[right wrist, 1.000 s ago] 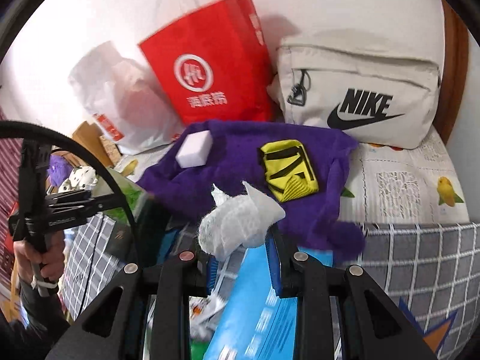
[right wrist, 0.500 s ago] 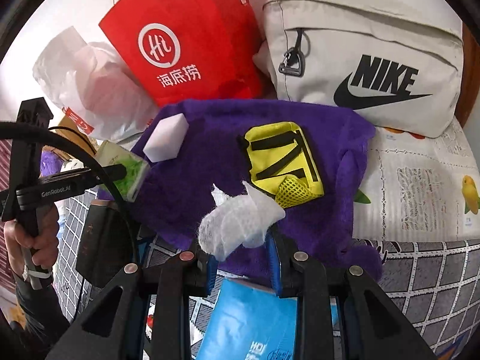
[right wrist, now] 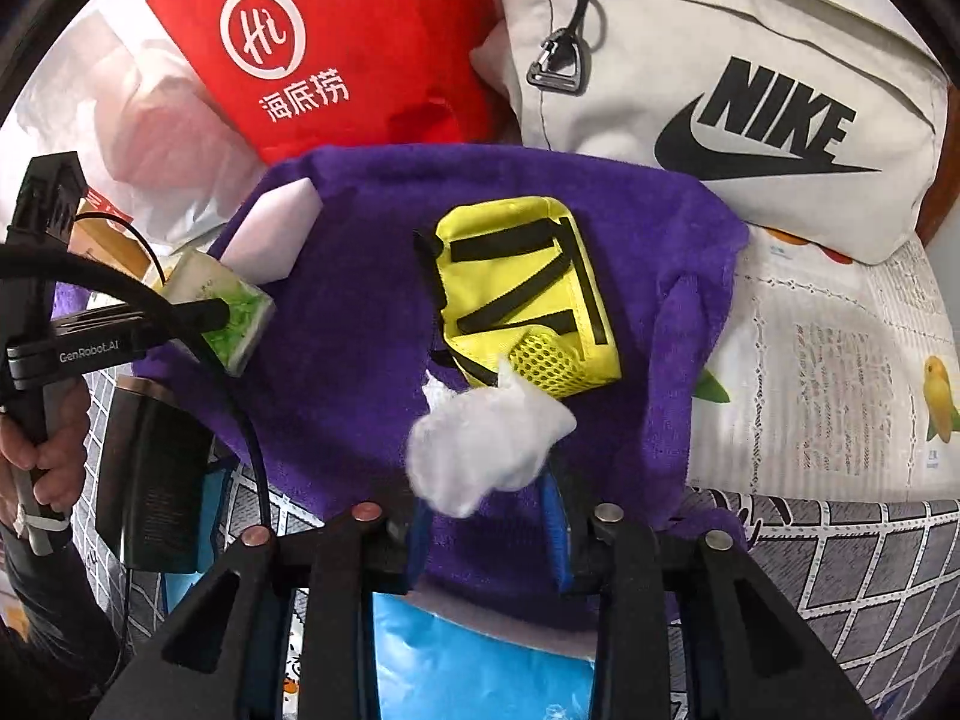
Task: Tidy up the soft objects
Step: 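Carry tissue and packet to the purple towel and release both there, then reach the right gripper to the long green packet and grasp it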
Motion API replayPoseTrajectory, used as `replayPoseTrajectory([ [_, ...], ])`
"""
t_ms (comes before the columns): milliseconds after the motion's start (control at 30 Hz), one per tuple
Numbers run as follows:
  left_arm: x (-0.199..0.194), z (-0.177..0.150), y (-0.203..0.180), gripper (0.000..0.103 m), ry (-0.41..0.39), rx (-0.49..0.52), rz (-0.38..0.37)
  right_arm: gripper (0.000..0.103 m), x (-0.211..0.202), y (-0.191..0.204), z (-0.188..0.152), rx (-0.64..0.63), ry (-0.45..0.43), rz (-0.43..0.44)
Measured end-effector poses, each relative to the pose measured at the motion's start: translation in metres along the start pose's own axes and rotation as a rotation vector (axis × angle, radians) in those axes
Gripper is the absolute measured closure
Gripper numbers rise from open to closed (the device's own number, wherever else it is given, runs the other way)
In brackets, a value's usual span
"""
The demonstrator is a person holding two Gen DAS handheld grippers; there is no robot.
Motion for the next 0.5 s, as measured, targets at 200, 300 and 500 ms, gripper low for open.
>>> replayPoseTrajectory([
  [200,-0.001,0.0,-0.001,0.044,0.014,0.029,0.034,0.045,-0.006,0.003,0.002,-0.051,-0.005,-0.03],
  [300,-0.01,0.002,0.001,0.033,-0.003,0.025,0.043,0.036,-0.016,0.002,0.005,-0.052,-0.03,-0.051],
  [500,-0.037,0.0,0.003,0.033,-0.035,0.029,0.082,0.029,-0.052,0.007,0.006,-0.026,-0.099,-0.057],
])
Point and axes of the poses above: each gripper's, at about its wrist camera, not at the fingertips, and x roughly the way its jaws point, y to its left, z to its top, the point moved 4 cm from there along x, roughly the way its jaws point, and after that the axes turned 5 degrees about -y, right-handed, at the moved point
